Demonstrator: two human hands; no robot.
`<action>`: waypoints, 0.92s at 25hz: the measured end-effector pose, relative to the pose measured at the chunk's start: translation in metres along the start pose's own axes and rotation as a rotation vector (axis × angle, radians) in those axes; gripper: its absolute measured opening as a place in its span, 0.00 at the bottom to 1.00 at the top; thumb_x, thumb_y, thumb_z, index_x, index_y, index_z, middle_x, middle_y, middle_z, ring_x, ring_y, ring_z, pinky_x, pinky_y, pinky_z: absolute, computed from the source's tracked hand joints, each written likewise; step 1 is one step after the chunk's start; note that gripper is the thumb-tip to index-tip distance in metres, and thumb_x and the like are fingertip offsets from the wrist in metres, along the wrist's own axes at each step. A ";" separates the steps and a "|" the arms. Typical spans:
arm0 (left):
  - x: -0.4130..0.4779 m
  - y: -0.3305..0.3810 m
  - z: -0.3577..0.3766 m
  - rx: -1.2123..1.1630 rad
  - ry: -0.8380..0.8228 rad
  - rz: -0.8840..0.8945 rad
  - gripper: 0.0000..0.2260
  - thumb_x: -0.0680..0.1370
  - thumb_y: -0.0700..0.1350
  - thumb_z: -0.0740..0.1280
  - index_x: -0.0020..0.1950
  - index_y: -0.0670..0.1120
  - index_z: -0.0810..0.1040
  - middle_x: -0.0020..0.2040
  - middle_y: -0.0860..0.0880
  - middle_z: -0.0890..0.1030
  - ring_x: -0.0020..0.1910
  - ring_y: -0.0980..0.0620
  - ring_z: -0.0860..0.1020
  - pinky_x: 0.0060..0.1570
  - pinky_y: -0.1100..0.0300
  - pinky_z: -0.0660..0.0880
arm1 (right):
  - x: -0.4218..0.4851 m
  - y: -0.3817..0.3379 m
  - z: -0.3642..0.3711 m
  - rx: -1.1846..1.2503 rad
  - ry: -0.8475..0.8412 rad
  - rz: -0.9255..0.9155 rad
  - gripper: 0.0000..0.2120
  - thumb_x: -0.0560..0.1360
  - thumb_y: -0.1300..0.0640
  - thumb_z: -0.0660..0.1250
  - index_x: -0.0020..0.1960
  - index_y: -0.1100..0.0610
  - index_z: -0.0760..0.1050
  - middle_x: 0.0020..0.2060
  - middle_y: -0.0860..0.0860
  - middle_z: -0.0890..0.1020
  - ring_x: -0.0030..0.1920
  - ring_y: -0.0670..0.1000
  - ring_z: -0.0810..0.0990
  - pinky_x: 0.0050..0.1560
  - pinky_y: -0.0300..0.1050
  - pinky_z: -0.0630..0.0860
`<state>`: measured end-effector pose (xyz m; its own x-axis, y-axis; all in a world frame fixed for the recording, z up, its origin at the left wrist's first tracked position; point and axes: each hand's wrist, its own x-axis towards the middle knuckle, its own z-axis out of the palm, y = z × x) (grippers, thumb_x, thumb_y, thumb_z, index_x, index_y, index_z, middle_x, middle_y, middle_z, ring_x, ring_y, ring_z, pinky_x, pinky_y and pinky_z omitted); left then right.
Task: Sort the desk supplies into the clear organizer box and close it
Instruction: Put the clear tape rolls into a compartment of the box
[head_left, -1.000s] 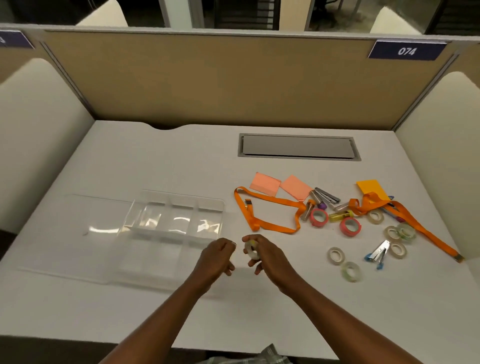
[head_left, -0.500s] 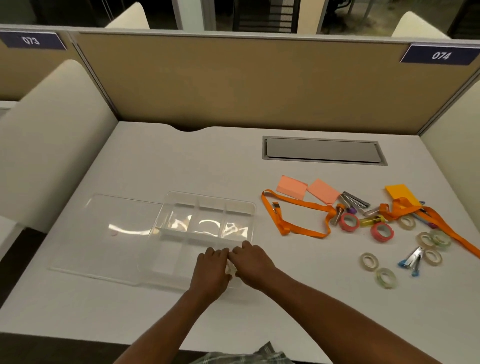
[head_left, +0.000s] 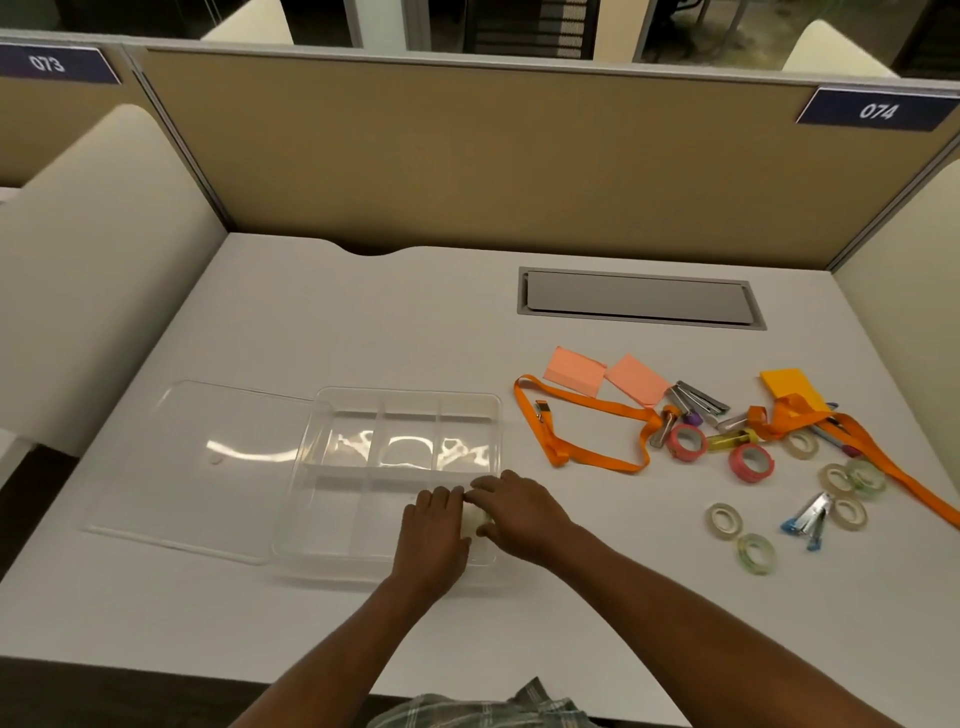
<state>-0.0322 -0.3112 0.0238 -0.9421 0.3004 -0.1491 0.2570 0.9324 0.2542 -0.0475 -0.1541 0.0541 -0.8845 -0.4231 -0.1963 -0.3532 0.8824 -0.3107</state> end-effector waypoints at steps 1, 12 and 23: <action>0.000 0.003 -0.001 0.006 0.025 -0.007 0.27 0.74 0.48 0.70 0.71 0.46 0.68 0.65 0.46 0.76 0.60 0.46 0.74 0.58 0.54 0.70 | -0.006 0.004 -0.003 0.063 0.033 0.015 0.22 0.79 0.52 0.67 0.72 0.51 0.71 0.71 0.51 0.73 0.67 0.55 0.73 0.66 0.49 0.71; 0.029 0.145 0.021 -0.085 0.075 0.228 0.24 0.71 0.49 0.72 0.66 0.47 0.74 0.61 0.46 0.78 0.57 0.46 0.77 0.55 0.53 0.75 | -0.122 0.107 -0.018 0.297 0.225 0.311 0.15 0.80 0.48 0.64 0.65 0.49 0.76 0.62 0.45 0.79 0.59 0.46 0.77 0.56 0.39 0.74; 0.063 0.287 0.092 0.006 -0.238 0.473 0.34 0.76 0.54 0.66 0.77 0.55 0.52 0.80 0.47 0.53 0.74 0.45 0.62 0.69 0.49 0.65 | -0.230 0.235 -0.002 0.170 0.323 0.764 0.22 0.77 0.48 0.67 0.70 0.50 0.72 0.67 0.51 0.75 0.66 0.54 0.74 0.60 0.48 0.77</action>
<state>0.0019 -0.0065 -0.0008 -0.6479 0.7255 -0.2321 0.6444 0.6845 0.3408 0.0728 0.1509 0.0286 -0.9142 0.3796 -0.1417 0.4051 0.8479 -0.3419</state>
